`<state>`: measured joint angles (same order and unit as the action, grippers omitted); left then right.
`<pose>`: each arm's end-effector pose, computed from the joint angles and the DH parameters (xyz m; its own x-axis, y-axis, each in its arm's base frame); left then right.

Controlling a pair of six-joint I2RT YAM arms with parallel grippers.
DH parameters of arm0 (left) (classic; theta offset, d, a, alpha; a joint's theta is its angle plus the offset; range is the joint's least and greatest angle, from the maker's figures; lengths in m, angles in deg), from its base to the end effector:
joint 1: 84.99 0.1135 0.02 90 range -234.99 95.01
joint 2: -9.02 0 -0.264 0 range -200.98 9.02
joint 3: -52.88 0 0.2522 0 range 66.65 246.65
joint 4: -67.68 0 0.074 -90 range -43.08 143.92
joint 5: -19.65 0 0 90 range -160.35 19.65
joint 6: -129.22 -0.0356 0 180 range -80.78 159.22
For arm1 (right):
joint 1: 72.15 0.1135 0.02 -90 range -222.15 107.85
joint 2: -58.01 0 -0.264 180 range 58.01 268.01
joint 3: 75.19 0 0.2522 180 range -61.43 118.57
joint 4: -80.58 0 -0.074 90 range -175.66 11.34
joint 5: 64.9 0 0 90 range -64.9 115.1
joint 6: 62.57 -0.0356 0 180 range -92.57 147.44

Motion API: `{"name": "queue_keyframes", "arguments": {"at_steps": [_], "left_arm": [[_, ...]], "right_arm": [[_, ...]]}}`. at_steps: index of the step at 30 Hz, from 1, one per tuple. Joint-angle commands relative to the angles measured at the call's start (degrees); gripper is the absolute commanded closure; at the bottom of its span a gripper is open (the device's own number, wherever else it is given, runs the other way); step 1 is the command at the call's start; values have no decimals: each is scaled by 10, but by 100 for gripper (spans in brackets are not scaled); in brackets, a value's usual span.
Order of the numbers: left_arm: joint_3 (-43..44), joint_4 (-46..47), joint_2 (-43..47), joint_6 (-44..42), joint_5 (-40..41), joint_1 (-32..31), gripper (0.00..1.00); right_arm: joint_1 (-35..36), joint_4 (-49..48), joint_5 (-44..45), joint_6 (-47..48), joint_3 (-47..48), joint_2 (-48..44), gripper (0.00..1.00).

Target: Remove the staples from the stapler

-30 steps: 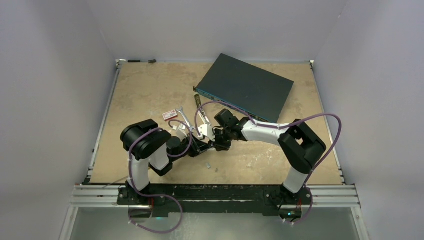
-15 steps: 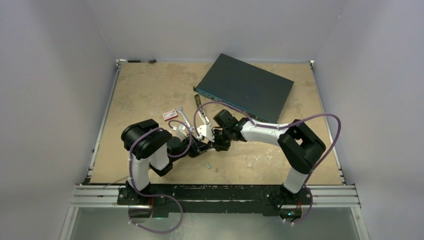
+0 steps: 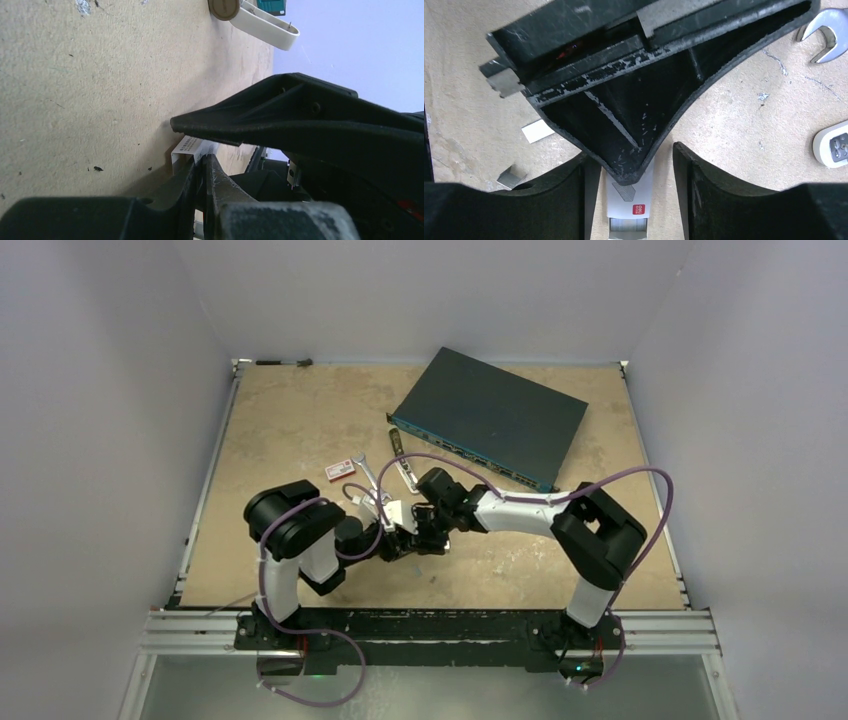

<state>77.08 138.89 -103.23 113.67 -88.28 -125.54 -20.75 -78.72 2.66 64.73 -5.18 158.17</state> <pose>0.1690 -0.1590 0.0745 -0.8706 -0.4614 -0.1707 0.0138 0.3239 -0.9460 0.2091 0.2837 0.1638 0.1440 -0.7174 -0.6816 -0.9874 -0.0584 -0.1471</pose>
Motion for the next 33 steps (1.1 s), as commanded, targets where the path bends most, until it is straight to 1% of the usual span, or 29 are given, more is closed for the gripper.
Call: {"name": "queue_keyframes", "arguments": {"at_steps": [1, 7, 12, 14, 18, 21, 25, 26, 27, 29, 30, 33], "left_arm": [[-5, 108, 19, -4, -34, 8, 92], [-18, 42, 72, -36, -46, 33, 92], [-18, -53, 124, -75, -50, 44, 92], [-16, -73, 134, -85, -50, 43, 92], [-15, -80, 130, -91, -51, 45, 92], [-16, -68, 120, -88, -54, 46, 91], [-18, -61, 116, -86, -55, 50, 86], [-18, -61, 117, -87, -54, 51, 83], [-16, -63, 117, -88, -54, 52, 80], [-13, -69, 119, -90, -55, 54, 76], [-10, -72, 120, -92, -54, 54, 75], [-1, -83, 122, -96, -57, 54, 74]], "right_arm": [[-3, 13, -5, 18, 4, -13, 43], [-30, 44, 0, 30, -3, -45, 43], [-43, 64, 2, 40, -12, -61, 43], [-46, 65, -1, 42, -14, -61, 43], [-49, 65, -3, 40, -15, -59, 42], [-52, 69, -4, 39, -15, -62, 42], [-54, 86, 2, 37, -13, -63, 42], [-55, 86, 6, 34, -14, -64, 42], [-55, 86, 6, 32, -16, -66, 40], [-54, 85, 10, 25, -21, -70, 35], [-55, 84, 14, 21, -24, -72, 34], [-54, 77, 29, 15, -32, -76, 34]]}}
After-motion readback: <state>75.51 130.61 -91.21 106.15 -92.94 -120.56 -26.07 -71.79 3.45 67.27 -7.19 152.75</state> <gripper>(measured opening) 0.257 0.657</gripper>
